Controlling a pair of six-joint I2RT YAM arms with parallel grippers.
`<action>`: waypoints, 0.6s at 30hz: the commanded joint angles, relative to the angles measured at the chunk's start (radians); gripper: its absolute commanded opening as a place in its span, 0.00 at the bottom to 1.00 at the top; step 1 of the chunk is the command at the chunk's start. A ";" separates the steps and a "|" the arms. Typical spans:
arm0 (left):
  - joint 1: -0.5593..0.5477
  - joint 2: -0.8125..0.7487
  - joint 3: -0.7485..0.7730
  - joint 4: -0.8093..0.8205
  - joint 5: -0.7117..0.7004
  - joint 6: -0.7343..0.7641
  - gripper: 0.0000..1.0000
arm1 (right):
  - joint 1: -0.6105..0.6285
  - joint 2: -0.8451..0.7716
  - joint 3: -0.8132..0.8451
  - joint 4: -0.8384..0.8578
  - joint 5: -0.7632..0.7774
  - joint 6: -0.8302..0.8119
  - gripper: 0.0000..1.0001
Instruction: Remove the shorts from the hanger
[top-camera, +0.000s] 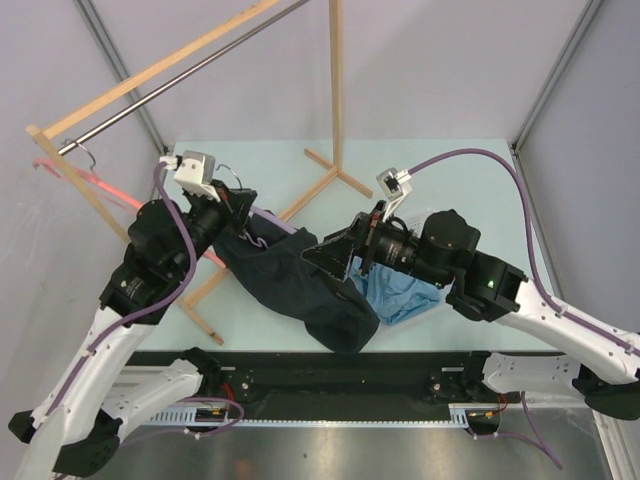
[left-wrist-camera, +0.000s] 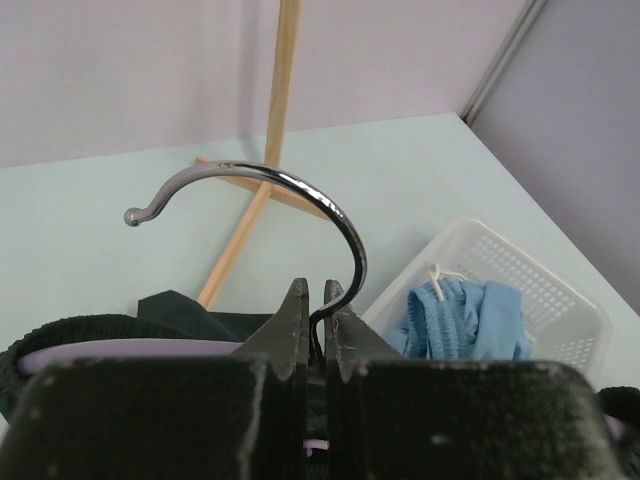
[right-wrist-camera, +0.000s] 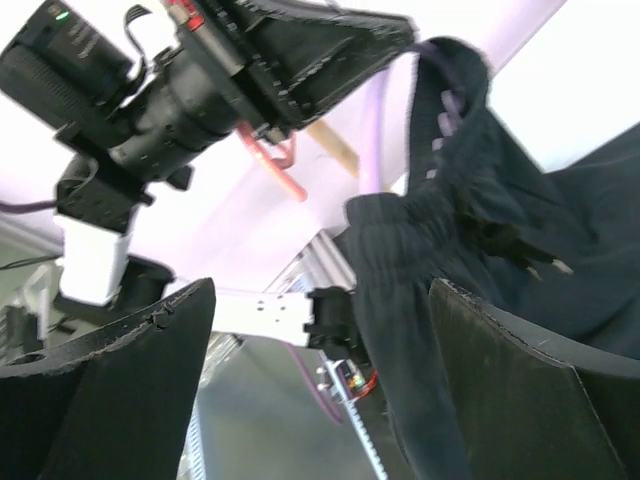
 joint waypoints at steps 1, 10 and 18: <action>0.002 -0.042 0.025 0.079 -0.043 0.018 0.01 | 0.009 0.001 0.022 -0.033 0.097 -0.057 0.91; 0.002 -0.062 -0.005 0.081 -0.012 -0.013 0.00 | 0.011 0.048 0.030 0.035 0.151 -0.065 0.71; 0.002 -0.074 -0.044 0.084 0.000 -0.032 0.00 | 0.016 0.088 0.052 0.079 0.140 -0.068 0.60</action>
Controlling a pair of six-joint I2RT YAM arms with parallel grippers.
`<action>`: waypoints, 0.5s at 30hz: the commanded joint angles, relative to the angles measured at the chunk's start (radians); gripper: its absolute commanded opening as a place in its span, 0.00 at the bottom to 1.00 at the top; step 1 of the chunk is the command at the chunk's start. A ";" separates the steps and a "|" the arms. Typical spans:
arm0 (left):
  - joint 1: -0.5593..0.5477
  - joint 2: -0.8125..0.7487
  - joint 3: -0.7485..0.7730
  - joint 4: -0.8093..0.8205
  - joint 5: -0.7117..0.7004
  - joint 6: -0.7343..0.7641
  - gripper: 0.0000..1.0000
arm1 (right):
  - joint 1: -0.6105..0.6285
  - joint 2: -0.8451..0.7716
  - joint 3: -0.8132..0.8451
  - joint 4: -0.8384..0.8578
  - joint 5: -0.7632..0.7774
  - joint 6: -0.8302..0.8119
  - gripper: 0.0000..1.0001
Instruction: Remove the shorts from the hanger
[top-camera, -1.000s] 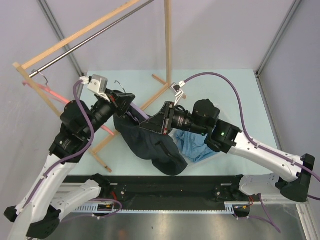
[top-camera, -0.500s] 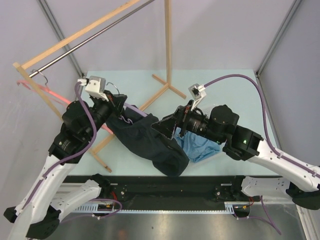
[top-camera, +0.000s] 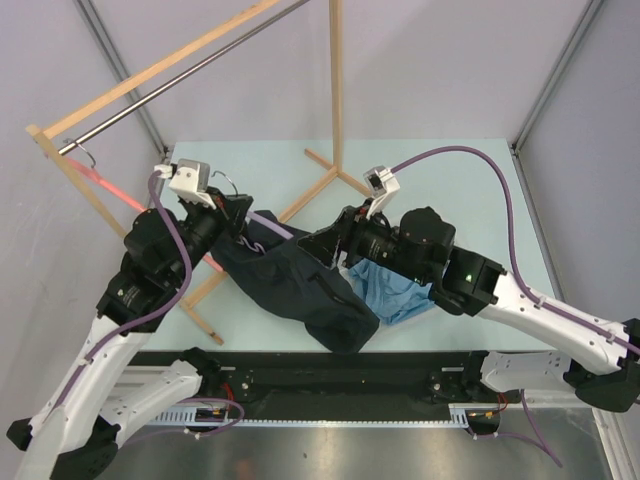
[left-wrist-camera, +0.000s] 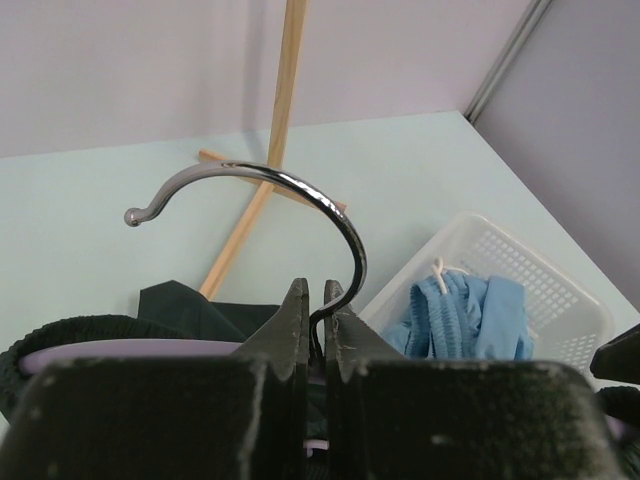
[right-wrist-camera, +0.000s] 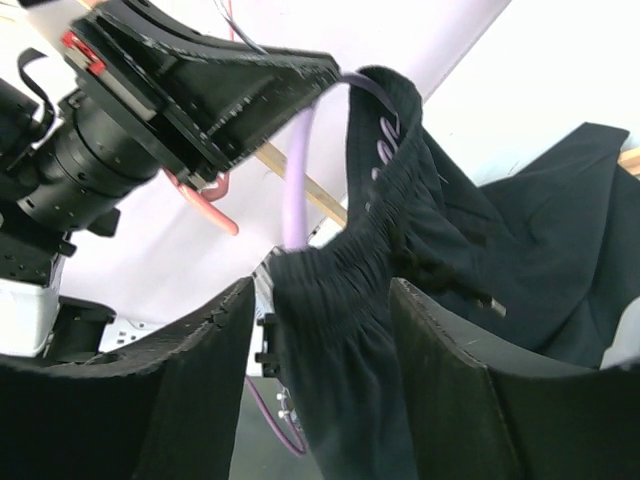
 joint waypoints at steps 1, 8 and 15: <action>0.002 -0.021 -0.006 0.085 0.020 -0.032 0.00 | 0.008 0.023 0.049 0.068 0.019 -0.018 0.58; 0.002 -0.023 -0.002 0.085 0.031 -0.044 0.00 | 0.008 0.048 0.059 0.083 0.013 -0.015 0.42; 0.001 -0.021 0.007 0.083 -0.007 -0.056 0.00 | 0.010 0.031 0.062 0.059 0.029 -0.016 0.00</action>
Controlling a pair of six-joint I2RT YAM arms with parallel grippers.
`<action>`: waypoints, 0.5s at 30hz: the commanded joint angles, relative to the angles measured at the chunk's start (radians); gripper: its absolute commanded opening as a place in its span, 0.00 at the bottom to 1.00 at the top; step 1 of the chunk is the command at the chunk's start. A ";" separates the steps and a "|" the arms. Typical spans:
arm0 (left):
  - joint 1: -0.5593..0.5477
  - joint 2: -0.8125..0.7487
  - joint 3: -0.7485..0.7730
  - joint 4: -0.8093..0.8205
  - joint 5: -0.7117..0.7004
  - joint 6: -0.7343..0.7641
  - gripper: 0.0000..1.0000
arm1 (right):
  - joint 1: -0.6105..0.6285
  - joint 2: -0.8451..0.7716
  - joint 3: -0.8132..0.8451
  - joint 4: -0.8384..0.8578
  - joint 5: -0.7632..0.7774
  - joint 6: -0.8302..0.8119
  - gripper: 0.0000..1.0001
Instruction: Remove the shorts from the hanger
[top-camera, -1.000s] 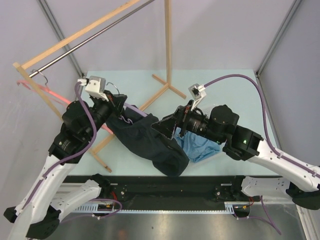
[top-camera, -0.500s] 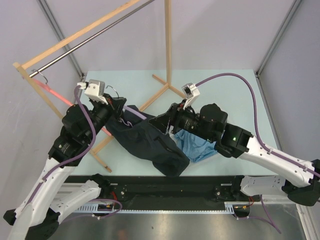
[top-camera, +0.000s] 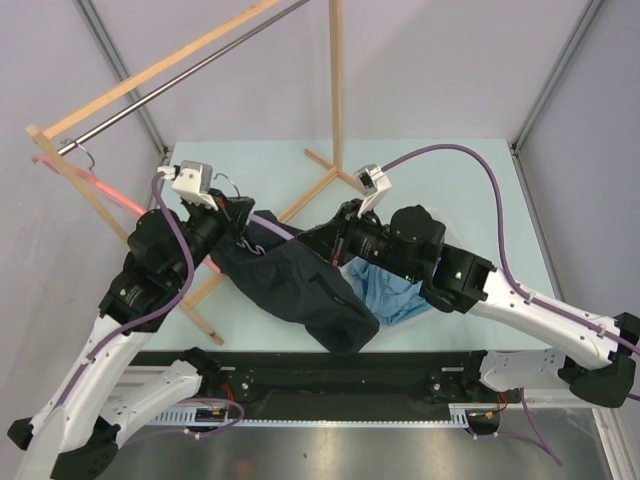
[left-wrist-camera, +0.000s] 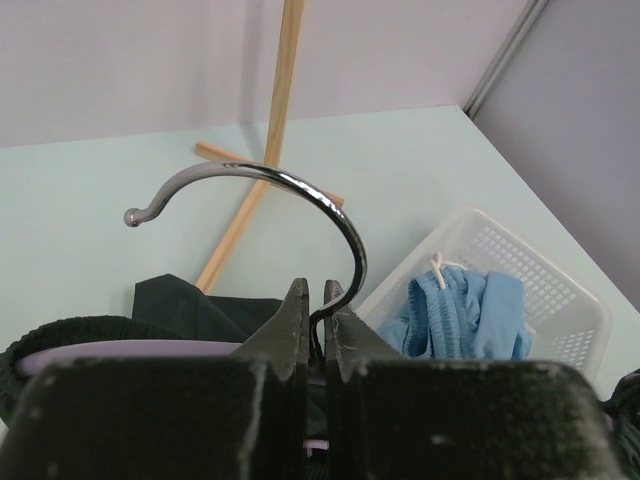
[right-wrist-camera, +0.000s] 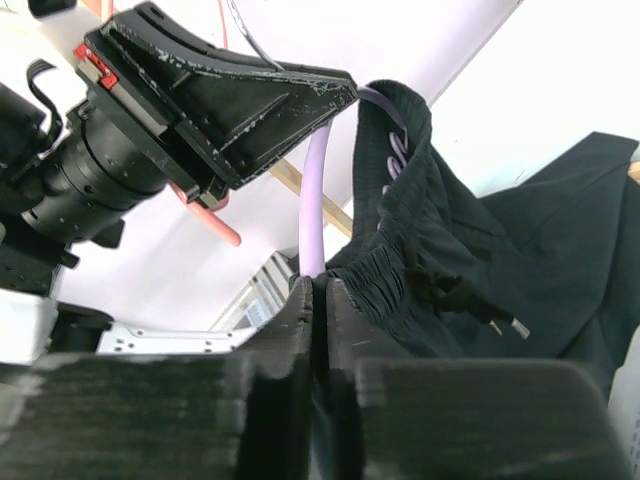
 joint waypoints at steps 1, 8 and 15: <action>0.002 -0.020 0.034 0.080 -0.034 -0.050 0.00 | 0.006 -0.026 0.045 -0.004 0.029 -0.011 0.00; 0.002 -0.012 0.045 0.060 -0.287 -0.125 0.00 | 0.064 -0.116 0.045 -0.209 0.067 -0.002 0.00; 0.002 -0.014 0.035 0.107 -0.352 -0.171 0.00 | 0.216 -0.257 0.016 -0.488 0.251 0.021 0.00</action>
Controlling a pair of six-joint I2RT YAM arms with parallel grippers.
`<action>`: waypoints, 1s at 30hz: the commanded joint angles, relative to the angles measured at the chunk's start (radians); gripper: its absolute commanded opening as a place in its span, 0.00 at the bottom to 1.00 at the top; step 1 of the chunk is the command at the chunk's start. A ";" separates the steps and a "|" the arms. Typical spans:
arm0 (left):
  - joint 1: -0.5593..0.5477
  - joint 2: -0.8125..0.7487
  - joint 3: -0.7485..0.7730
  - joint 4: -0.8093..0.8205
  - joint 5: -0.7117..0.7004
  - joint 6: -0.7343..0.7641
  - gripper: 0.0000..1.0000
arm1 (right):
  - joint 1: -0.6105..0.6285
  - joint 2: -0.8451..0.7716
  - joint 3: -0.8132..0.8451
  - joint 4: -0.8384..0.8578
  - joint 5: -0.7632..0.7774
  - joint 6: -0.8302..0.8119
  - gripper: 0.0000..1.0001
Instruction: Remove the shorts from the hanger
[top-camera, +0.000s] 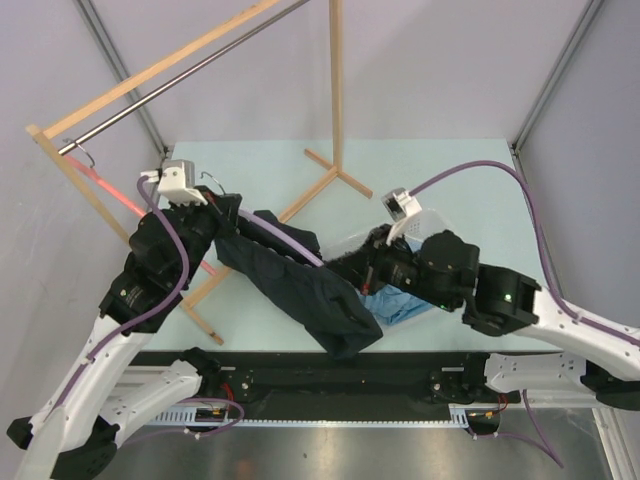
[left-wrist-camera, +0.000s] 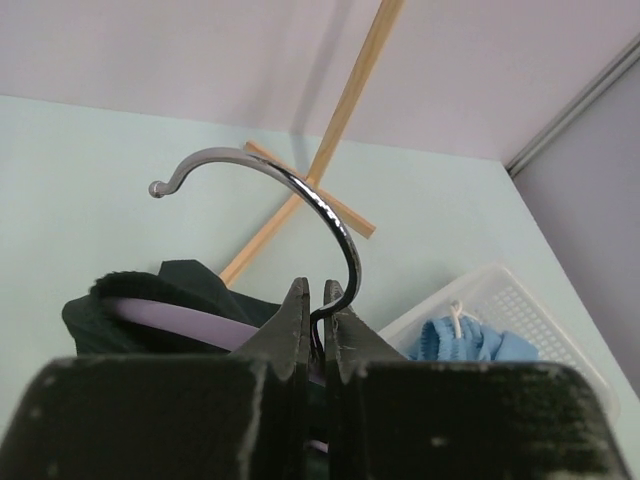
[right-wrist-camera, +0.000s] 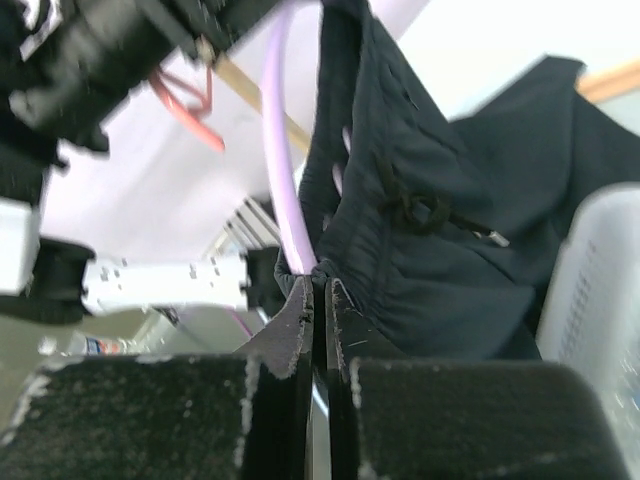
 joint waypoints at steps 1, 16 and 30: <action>0.008 -0.012 0.038 0.117 -0.145 -0.066 0.00 | 0.096 -0.110 -0.012 -0.219 0.133 0.031 0.00; 0.008 0.030 0.112 0.051 -0.042 -0.255 0.00 | 0.190 -0.250 -0.235 -0.140 0.222 0.092 0.00; 0.009 -0.164 0.091 0.165 0.272 -0.625 0.00 | -0.029 -0.061 -0.244 0.135 0.014 0.022 0.00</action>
